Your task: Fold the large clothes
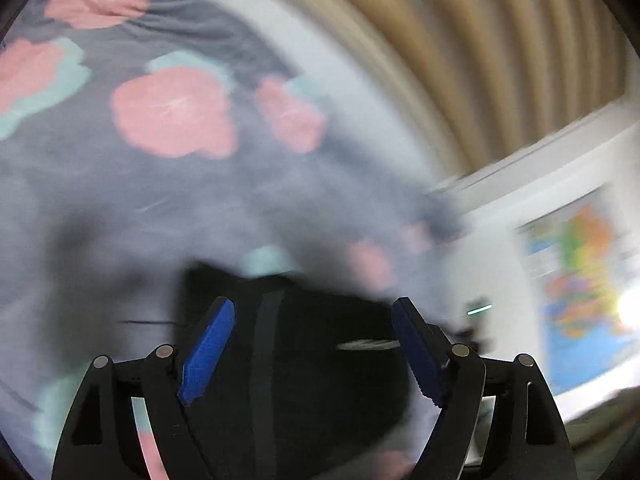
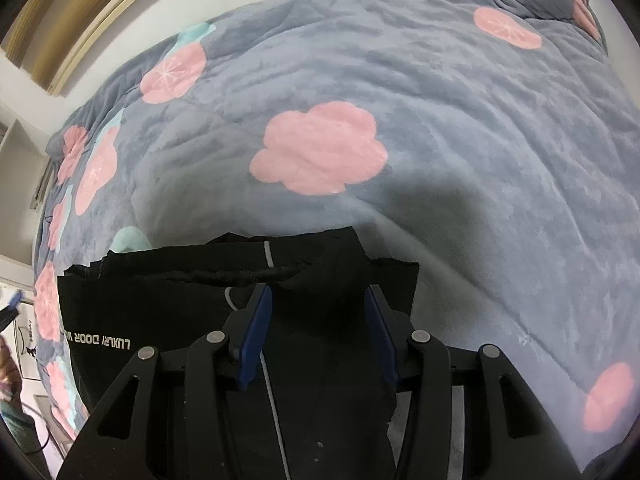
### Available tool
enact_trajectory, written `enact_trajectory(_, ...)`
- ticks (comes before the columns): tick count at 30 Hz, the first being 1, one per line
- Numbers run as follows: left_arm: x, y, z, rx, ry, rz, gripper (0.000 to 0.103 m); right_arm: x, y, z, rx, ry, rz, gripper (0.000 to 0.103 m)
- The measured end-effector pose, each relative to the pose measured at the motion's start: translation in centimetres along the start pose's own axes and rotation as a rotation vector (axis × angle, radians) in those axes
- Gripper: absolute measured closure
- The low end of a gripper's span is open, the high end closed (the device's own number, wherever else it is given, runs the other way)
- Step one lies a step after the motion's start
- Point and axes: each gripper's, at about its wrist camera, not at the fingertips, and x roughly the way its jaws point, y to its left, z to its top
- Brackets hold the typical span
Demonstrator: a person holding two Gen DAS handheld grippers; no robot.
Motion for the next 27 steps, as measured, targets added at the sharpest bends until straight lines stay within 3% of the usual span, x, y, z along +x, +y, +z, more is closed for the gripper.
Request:
enact_trajectory(2, 3.3, 1.0, -0.1, 0.009, 0.077, 0.105, 0.021, 0.1, 0.1, 0.2, -0.016, -0.002, 0.002, 0.052)
enact_trajectory(4, 6.5, 2.5, -0.3, -0.008, 0.138, 0.141, 0.021, 0.1, 0.2, 0.3, -0.043, -0.009, -0.005, 0.047)
enact_trajectory(8, 10.6, 5.2, -0.1, -0.056, 0.223, 0.110, 0.021, 0.3, 0.0, 0.6, -0.120, -0.028, -0.041, 0.028)
enact_trajectory(12, 13.2, 6.1, 0.1, -0.064, 0.309, 0.080, 0.021, 2.3, -0.5, 1.1, -0.158, 0.033, 0.012, 0.025)
enact_trajectory(17, 14.5, 6.6, 0.5, -0.063, 0.312, 0.078, 0.021, 5.9, -0.4, 1.5, -0.178, 0.126, 0.083, 0.025)
enact_trajectory(18, 14.6, 6.8, 0.5, -0.071, 0.301, 0.079, 0.021, 6.3, -0.2, 1.4, -0.186, 0.130, 0.080, 0.030)
enact_trajectory(19, 14.9, 6.9, 0.7, -0.080, 0.290, 0.083, 0.023, 6.5, 0.1, 1.3, -0.195, 0.126, 0.079, 0.048)
enact_trajectory(20, 15.2, 7.0, 0.6, -0.090, 0.277, 0.088, 0.026, 6.6, 0.3, 1.1, -0.196, 0.128, 0.083, 0.057)
enact_trajectory(21, 15.4, 6.9, 0.5, -0.091, 0.272, 0.099, 0.036, 6.5, 0.5, 0.9, -0.197, 0.122, 0.074, 0.061)
enact_trajectory(22, 15.4, 6.6, 0.4, -0.062, 0.262, 0.126, 0.053, 6.2, 0.7, 0.6, -0.209, 0.107, 0.056, 0.072)
enact_trajectory(23, 15.3, 6.2, 0.2, -0.031, 0.255, 0.145, 0.061, 5.8, 0.8, 0.5, -0.217, 0.091, 0.041, 0.082)
enact_trajectory(24, 15.0, 5.8, 0.0, -0.013, 0.241, 0.150, 0.084, 5.1, 0.9, 0.2, -0.220, 0.063, 0.013, 0.083)
enact_trajectory(27, 12.7, 4.4, -0.1, 0.001, 0.167, 0.155, 0.090, 1.6, 1.2, 0.1, -0.222, -0.038, -0.035, 0.087)
